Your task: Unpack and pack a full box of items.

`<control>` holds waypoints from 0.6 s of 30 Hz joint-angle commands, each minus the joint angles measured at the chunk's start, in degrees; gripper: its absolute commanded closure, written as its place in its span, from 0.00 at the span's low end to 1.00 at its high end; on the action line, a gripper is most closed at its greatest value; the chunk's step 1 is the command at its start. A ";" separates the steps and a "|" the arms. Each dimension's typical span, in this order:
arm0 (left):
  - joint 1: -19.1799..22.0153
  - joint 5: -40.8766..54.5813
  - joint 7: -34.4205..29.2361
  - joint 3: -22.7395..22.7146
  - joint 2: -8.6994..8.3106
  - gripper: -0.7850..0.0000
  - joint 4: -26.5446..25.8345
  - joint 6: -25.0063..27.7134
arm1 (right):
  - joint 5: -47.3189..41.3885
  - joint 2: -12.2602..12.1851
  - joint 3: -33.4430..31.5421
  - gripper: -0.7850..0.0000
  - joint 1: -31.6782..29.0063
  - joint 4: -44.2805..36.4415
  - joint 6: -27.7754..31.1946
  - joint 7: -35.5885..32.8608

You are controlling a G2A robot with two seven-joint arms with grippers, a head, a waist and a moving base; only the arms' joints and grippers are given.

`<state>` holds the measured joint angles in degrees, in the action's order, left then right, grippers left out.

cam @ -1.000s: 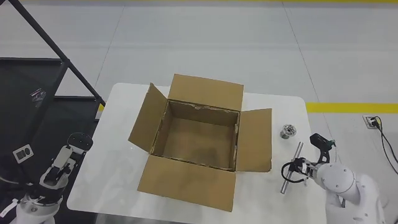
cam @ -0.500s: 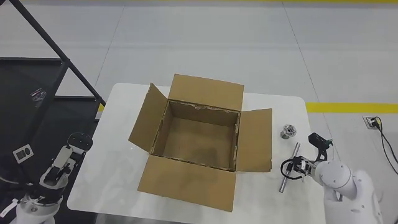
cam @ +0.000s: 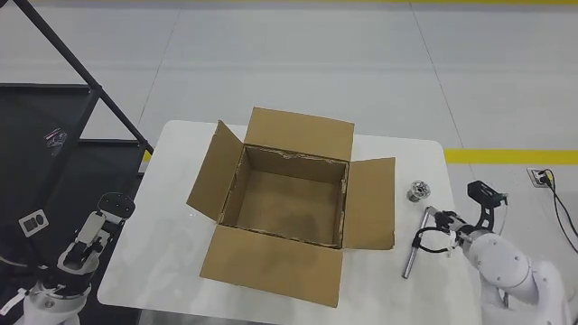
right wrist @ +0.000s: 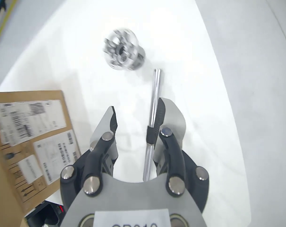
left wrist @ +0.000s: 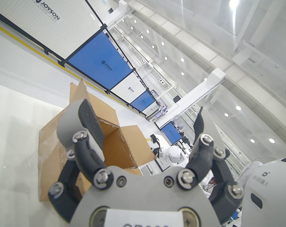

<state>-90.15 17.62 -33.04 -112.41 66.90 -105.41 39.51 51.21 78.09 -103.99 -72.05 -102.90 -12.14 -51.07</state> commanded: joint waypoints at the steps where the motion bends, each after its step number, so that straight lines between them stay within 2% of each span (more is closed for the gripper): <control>1: 0.00 0.00 0.00 0.00 0.00 0.00 0.00 0.00 | -4.76 0.05 -0.71 0.51 -2.52 -6.04 3.56 2.36; 2: 0.00 0.00 0.00 0.00 0.00 0.00 0.00 0.00 | -7.48 0.04 -1.00 0.40 -3.32 -8.05 6.12 3.23; 4: 0.00 0.00 0.00 0.00 0.00 0.00 0.00 0.00 | -12.63 -0.03 -0.87 0.06 -4.20 -10.27 11.81 4.29; 5: 0.00 0.00 0.00 0.00 0.00 0.00 0.00 0.00 | -14.42 -0.10 -0.63 0.00 -4.13 -10.53 13.84 4.58; 10: -0.06 0.33 0.47 -0.13 0.02 0.00 -0.02 -0.20 | -16.62 -0.01 0.08 0.00 -3.46 -10.21 12.31 6.85; 15: -1.56 1.29 3.84 -2.87 0.06 0.00 1.78 -0.66 | -16.55 -0.02 0.22 0.00 -3.54 -10.20 12.41 6.92; 18: -1.83 1.59 5.94 -3.54 0.14 0.00 3.11 -1.36 | -14.25 -0.26 3.11 0.00 -2.81 -9.90 12.59 5.72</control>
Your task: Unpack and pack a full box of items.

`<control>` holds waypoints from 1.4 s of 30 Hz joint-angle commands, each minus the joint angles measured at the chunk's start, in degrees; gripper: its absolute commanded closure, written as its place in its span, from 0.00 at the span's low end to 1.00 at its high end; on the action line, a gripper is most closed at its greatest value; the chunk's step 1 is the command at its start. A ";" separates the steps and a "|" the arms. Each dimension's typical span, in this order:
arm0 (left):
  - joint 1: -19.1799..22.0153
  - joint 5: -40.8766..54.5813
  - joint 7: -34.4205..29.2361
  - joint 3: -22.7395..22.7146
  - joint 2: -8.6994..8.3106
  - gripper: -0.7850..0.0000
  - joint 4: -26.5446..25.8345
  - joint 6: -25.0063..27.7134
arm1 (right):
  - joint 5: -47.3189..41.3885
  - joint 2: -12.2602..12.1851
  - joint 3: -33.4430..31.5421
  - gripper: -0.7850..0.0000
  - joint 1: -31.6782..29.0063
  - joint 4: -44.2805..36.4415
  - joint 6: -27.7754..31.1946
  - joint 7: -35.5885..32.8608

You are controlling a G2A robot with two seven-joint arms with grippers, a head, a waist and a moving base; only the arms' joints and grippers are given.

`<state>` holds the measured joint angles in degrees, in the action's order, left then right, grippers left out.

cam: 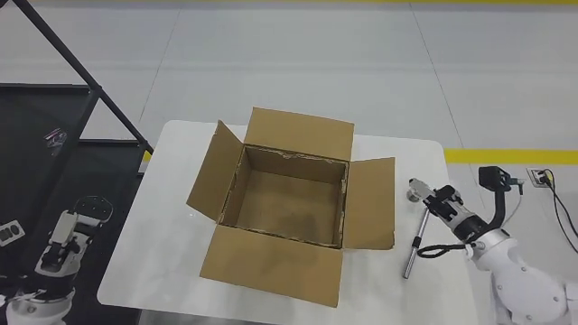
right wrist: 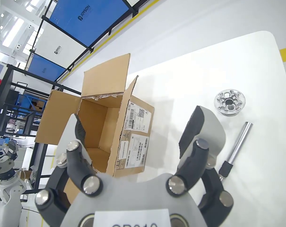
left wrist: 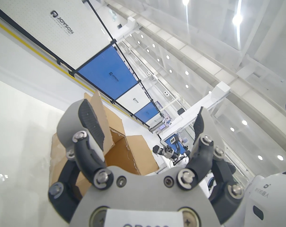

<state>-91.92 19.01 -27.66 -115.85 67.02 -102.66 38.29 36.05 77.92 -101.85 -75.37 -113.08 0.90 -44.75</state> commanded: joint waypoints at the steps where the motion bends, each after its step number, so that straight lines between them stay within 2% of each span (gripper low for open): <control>1: -0.20 0.22 0.78 -0.30 0.03 0.00 0.66 -0.05 | 1.75 -0.20 1.92 0.00 1.43 0.79 -1.00 -1.64; 5: -0.80 0.71 0.97 -0.87 0.04 0.00 1.11 0.63 | 4.49 -0.64 5.27 0.00 6.93 5.09 -4.47 -6.89; 9: -1.17 1.09 0.99 -1.27 0.03 0.00 0.94 0.78 | 4.40 -1.07 7.75 0.00 12.14 10.15 -5.20 -12.46; 13: -1.21 1.17 0.91 -1.36 0.01 0.00 0.77 0.81 | 4.52 -1.36 10.39 0.00 15.87 13.81 -4.57 -15.28; 33: -1.87 2.31 0.54 -2.05 -0.06 0.00 0.93 1.71 | 5.11 -1.99 18.34 0.00 23.43 19.77 -6.49 -14.55; 38: -2.02 2.49 0.49 -1.89 -0.04 0.00 0.80 1.90 | 5.66 -2.19 19.21 0.00 23.84 19.61 -7.32 -13.34; 42: -2.10 2.59 0.37 -1.75 -0.03 0.00 0.74 1.90 | 6.39 -2.76 16.78 0.00 21.49 15.98 -8.00 -12.03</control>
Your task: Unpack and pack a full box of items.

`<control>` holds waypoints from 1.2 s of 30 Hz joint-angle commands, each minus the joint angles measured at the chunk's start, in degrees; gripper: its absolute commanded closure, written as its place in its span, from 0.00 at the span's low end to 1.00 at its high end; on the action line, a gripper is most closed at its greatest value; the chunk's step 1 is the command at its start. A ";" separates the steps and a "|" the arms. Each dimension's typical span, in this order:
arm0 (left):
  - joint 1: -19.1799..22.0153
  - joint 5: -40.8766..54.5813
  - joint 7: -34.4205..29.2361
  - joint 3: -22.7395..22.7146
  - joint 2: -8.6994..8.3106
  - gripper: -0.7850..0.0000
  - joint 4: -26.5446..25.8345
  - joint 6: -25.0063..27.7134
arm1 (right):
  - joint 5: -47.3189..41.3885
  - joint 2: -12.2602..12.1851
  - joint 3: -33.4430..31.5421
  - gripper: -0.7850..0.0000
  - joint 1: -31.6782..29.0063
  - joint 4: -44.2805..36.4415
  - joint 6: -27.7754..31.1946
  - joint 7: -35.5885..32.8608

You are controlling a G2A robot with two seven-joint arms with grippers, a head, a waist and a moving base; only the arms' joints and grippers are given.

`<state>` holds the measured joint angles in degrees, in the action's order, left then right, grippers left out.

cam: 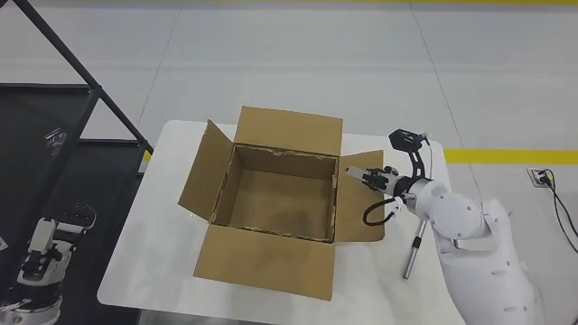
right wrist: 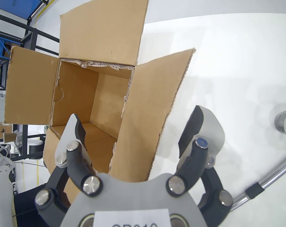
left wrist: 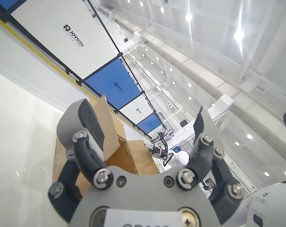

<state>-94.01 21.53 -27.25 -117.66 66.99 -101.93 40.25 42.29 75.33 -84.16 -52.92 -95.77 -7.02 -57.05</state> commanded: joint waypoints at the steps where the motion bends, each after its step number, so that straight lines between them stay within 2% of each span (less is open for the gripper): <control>1: 0.01 0.07 -0.04 0.13 0.00 0.00 0.05 -0.09 | 0.18 -0.38 -2.07 0.00 -2.25 -2.93 -0.19 0.48; 5: 0.55 -0.17 -0.42 0.87 -0.02 0.00 0.11 -0.56 | 1.26 -1.29 -7.56 0.00 -8.70 -10.08 -0.22 0.69; 9: 1.37 -0.62 -1.01 1.69 -0.09 0.00 -0.38 -1.16 | 6.00 -2.29 -12.05 0.00 -15.76 -15.65 0.63 -1.94; 14: 2.85 -1.05 -2.49 2.80 -0.29 0.00 -1.39 -2.31 | 13.95 -3.16 -13.77 0.00 -21.55 -18.88 -0.53 -7.33; 17: 4.10 -1.46 -3.99 3.39 -0.51 0.00 -2.18 -3.16 | 14.56 -3.21 -13.77 0.00 -21.81 -19.10 -0.55 -7.66; 30: 4.10 -1.46 -3.99 3.39 -0.51 0.00 -2.18 -3.16 | 14.82 -3.23 -13.65 0.00 -21.97 -19.07 -0.34 -7.40; 32: 4.10 -1.46 -3.99 3.39 -0.51 0.00 -2.18 -3.16 | 19.18 -3.41 -12.41 0.00 -23.02 -19.17 0.22 -6.81; 36: 4.10 -1.46 -3.99 3.39 -0.51 0.00 -2.18 -3.16 | 29.26 -3.53 -8.56 0.00 -22.26 -18.27 -5.85 -13.01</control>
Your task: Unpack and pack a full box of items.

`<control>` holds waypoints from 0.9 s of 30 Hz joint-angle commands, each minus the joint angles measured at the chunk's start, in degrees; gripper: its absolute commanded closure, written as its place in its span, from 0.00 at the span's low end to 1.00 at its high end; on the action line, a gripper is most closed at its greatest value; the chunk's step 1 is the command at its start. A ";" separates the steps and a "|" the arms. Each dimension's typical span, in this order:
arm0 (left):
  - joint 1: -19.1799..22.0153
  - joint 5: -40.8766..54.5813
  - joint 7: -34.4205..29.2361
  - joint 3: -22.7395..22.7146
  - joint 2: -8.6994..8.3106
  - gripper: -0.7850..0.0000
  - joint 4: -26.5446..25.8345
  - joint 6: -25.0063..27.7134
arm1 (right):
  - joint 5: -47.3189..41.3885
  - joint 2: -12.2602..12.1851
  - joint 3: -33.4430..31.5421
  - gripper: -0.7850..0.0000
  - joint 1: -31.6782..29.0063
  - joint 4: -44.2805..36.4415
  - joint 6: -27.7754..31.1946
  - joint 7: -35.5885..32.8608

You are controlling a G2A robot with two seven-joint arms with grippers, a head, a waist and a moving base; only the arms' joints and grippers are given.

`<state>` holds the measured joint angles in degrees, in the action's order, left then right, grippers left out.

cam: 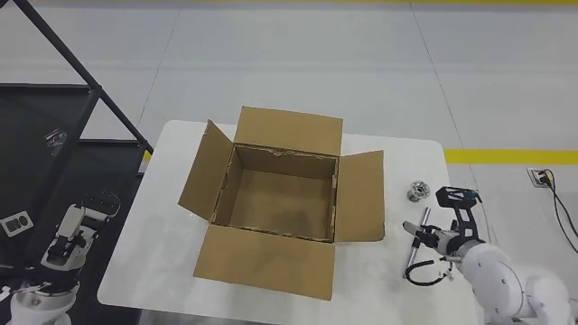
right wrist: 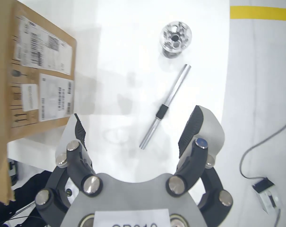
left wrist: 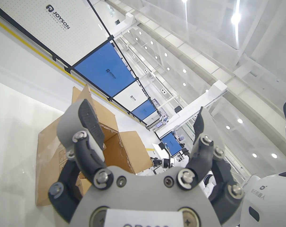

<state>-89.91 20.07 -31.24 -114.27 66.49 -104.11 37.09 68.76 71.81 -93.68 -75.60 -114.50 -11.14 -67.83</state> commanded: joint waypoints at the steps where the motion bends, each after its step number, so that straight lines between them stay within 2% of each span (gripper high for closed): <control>1: 0.00 0.00 0.00 0.00 0.00 0.00 0.00 0.00 | 4.25 -0.03 1.90 0.00 1.17 1.03 -2.05 -4.17; 11: 0.00 0.00 0.00 0.00 0.00 0.00 0.00 0.00 | 12.70 0.75 10.22 0.00 11.22 15.10 -9.34 -10.99; 12: 0.00 0.00 0.00 0.00 0.00 0.00 0.00 0.00 | 13.52 0.86 10.89 0.08 12.21 16.38 -10.03 -11.71; 14: 0.00 0.00 0.00 0.00 0.00 0.00 0.00 0.00 | 15.35 1.05 12.28 0.13 13.76 18.32 -10.77 -13.17; 17: 0.00 0.00 0.00 0.00 0.00 0.00 0.00 0.00 | 17.58 1.34 12.87 0.13 15.16 20.96 -11.71 -13.60; 20: 0.00 0.00 0.00 0.00 0.00 0.00 0.00 0.00 | 18.34 1.78 12.75 0.19 15.97 23.24 -11.94 -13.37; 23: 0.00 0.00 0.00 0.00 0.00 0.00 0.00 0.00 | 17.35 2.23 11.88 0.33 16.96 25.91 -12.22 -13.09; 24: 0.00 0.00 0.00 0.00 0.00 0.00 0.00 0.00 | 16.75 2.35 11.60 0.47 17.39 26.87 -12.18 -13.13; 25: 0.00 0.00 0.00 0.00 0.00 0.00 0.00 0.00 | 16.32 2.44 11.39 0.50 17.82 27.84 -12.20 -13.11; 27: 0.00 0.00 0.00 0.00 0.00 0.00 0.00 0.00 | 15.40 2.64 11.35 0.48 18.57 29.57 -12.25 -13.06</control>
<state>-89.91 20.07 -31.24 -114.27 66.49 -104.11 37.09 84.61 74.37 -82.37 -57.37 -85.74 -23.39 -80.89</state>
